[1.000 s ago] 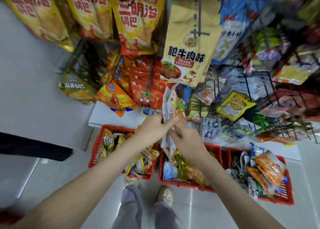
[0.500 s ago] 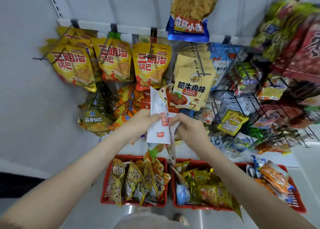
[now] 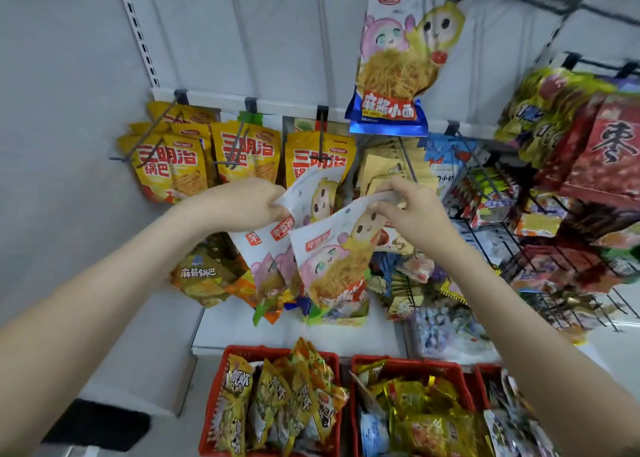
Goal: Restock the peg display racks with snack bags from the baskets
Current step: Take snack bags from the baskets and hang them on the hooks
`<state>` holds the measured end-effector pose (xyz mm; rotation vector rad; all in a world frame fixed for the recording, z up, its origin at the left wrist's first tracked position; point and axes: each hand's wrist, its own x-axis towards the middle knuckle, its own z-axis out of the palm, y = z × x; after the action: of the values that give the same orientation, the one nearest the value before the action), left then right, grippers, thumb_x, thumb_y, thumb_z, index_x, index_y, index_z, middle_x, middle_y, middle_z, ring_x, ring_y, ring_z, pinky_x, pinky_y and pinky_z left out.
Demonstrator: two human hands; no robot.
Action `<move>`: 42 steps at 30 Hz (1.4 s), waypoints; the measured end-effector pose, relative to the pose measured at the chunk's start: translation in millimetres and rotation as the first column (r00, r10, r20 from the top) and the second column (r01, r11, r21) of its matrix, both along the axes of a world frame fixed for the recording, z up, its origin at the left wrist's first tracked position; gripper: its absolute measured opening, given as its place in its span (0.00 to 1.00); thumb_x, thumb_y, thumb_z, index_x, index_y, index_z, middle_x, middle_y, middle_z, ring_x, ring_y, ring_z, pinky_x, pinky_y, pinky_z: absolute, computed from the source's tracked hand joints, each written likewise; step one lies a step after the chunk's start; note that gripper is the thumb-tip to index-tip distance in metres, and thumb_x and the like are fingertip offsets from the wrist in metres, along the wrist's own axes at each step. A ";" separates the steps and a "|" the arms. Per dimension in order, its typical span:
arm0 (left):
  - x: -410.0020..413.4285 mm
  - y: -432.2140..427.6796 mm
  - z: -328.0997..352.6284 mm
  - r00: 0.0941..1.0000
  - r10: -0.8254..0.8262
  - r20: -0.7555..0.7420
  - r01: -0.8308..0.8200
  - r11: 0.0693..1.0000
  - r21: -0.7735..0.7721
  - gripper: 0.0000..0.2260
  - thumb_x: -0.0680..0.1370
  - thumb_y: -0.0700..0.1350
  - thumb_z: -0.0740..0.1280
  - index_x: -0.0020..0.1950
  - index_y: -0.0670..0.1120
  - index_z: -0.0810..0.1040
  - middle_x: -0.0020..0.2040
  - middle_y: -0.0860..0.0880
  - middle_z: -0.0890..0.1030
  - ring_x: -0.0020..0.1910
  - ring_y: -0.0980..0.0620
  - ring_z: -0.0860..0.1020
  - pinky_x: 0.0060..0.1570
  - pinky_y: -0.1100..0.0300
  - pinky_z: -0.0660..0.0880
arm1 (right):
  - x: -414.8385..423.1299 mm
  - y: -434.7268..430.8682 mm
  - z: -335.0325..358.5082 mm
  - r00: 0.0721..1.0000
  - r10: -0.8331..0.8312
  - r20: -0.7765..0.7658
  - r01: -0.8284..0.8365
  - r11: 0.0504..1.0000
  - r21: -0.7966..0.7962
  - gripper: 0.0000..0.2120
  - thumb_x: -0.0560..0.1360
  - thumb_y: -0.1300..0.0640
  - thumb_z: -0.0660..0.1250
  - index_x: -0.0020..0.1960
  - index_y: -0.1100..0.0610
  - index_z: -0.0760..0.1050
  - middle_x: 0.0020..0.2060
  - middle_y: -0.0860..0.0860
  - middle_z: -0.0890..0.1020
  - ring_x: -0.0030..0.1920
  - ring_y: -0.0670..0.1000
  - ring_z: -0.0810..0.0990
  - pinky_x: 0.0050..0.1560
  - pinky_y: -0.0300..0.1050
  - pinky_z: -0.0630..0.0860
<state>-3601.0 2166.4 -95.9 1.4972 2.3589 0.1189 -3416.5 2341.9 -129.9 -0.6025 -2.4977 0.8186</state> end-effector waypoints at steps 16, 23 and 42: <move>-17.0 -21.2 65.0 0.915 0.324 -0.239 -0.221 0.901 0.375 0.14 0.76 0.46 0.68 0.34 0.43 0.68 0.37 0.41 0.75 0.42 0.44 0.73 0.38 0.54 0.66 | -8.3 34.6 73.0 0.957 0.230 -0.175 -0.263 0.943 -0.202 0.07 0.75 0.59 0.70 0.40 0.49 0.76 0.35 0.49 0.77 0.36 0.51 0.74 0.39 0.46 0.69; -2.7 -13.6 71.3 0.927 0.319 -0.198 -0.192 0.855 0.482 0.07 0.76 0.41 0.67 0.39 0.44 0.72 0.41 0.40 0.79 0.43 0.42 0.76 0.41 0.53 0.72 | -28.9 28.2 77.5 0.972 0.210 -0.108 -0.214 0.977 -0.024 0.08 0.73 0.60 0.70 0.39 0.51 0.74 0.39 0.45 0.77 0.39 0.41 0.74 0.39 0.36 0.67; -1.7 58.7 114.2 0.786 0.338 -0.518 0.047 0.802 0.595 0.12 0.82 0.46 0.58 0.62 0.51 0.78 0.57 0.49 0.81 0.60 0.46 0.73 0.58 0.55 0.60 | -25.7 112.8 126.1 0.775 -0.288 -0.563 0.004 0.893 -0.450 0.04 0.75 0.54 0.68 0.42 0.49 0.75 0.40 0.55 0.81 0.40 0.56 0.80 0.46 0.63 0.78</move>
<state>-3602.7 2225.1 18.3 1.8043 3.1823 0.5244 -3442.2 2454.7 -3.8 -0.5460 -1.6508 1.2759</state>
